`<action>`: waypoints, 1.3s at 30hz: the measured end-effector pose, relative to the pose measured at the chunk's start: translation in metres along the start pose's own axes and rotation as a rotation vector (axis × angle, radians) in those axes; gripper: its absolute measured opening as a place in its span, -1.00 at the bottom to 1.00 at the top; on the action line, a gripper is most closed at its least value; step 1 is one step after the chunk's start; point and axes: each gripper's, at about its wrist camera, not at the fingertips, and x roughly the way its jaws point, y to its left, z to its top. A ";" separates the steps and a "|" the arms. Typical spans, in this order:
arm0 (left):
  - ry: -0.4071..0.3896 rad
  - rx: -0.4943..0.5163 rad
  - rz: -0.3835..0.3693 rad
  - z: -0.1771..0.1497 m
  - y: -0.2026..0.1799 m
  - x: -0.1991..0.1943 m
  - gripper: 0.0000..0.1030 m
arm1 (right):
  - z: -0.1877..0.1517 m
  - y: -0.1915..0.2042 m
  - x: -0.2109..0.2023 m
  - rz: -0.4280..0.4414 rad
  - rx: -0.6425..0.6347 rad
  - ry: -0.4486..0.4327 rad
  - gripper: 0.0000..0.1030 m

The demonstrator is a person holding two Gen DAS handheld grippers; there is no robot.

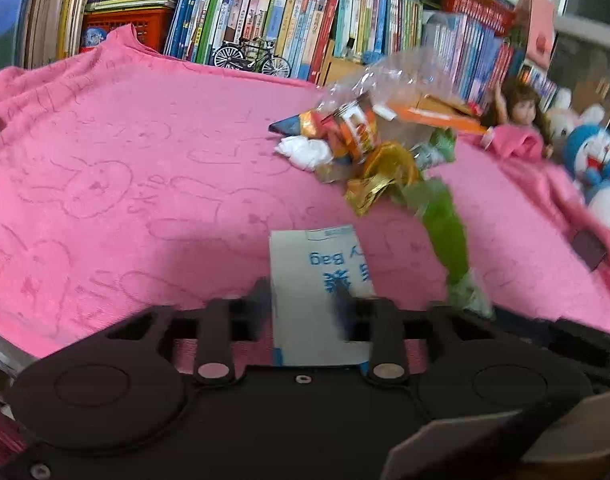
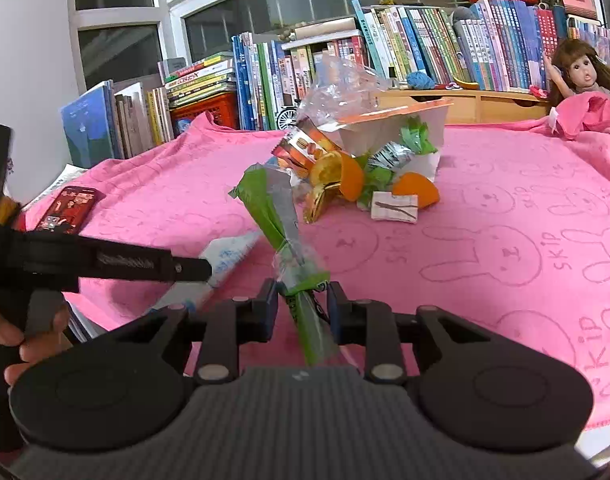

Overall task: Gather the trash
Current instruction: 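Carry the white packet and green wrapper in both grippers over the white bin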

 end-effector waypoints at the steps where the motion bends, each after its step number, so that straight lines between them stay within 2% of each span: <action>1: -0.006 -0.017 -0.007 0.001 0.001 -0.003 0.54 | -0.001 -0.002 0.000 -0.003 0.005 0.003 -0.37; 3: -0.043 -0.025 -0.008 0.001 0.000 -0.011 0.72 | -0.002 -0.005 0.001 -0.006 0.015 0.006 -0.37; 4: -0.057 -0.007 -0.009 0.001 -0.002 -0.014 0.76 | -0.002 -0.006 0.001 -0.008 0.018 0.006 -0.37; 7: -0.021 0.063 0.016 0.001 -0.009 -0.008 0.79 | -0.003 -0.009 0.001 -0.020 0.022 0.004 -0.36; 10: 0.035 0.081 0.039 -0.003 -0.016 0.001 0.80 | -0.004 -0.010 -0.001 -0.036 0.019 -0.001 -0.36; 13: 0.028 0.117 0.056 -0.007 -0.023 0.005 0.78 | -0.005 -0.011 -0.002 -0.041 0.019 -0.001 -0.35; 14: 0.030 0.125 0.061 -0.007 -0.025 0.007 0.73 | -0.005 -0.012 -0.002 -0.043 0.020 -0.001 -0.35; 16: 0.016 0.150 0.080 -0.008 -0.028 0.006 -0.06 | -0.006 -0.012 -0.002 -0.044 0.023 -0.001 -0.35; 17: 0.007 0.153 0.082 -0.008 -0.029 0.005 -0.06 | -0.006 -0.012 -0.003 -0.044 0.026 -0.003 -0.35; 21: -0.027 0.136 0.043 -0.004 -0.025 -0.010 -0.55 | -0.008 -0.009 -0.006 -0.044 0.029 -0.012 -0.35; 25: -0.026 0.135 0.010 -0.002 -0.026 -0.025 -0.63 | -0.009 -0.004 -0.014 -0.033 0.031 -0.027 -0.35; 30: -0.045 0.146 0.000 -0.012 -0.030 -0.049 -0.63 | -0.014 0.002 -0.027 -0.019 0.081 -0.034 -0.36; 34: -0.003 0.128 -0.041 -0.028 -0.029 -0.063 -0.63 | -0.029 0.003 -0.040 -0.001 0.164 -0.014 -0.36; 39: 0.069 0.124 -0.047 -0.056 -0.025 -0.074 -0.63 | -0.052 0.006 -0.058 0.015 0.247 0.040 -0.36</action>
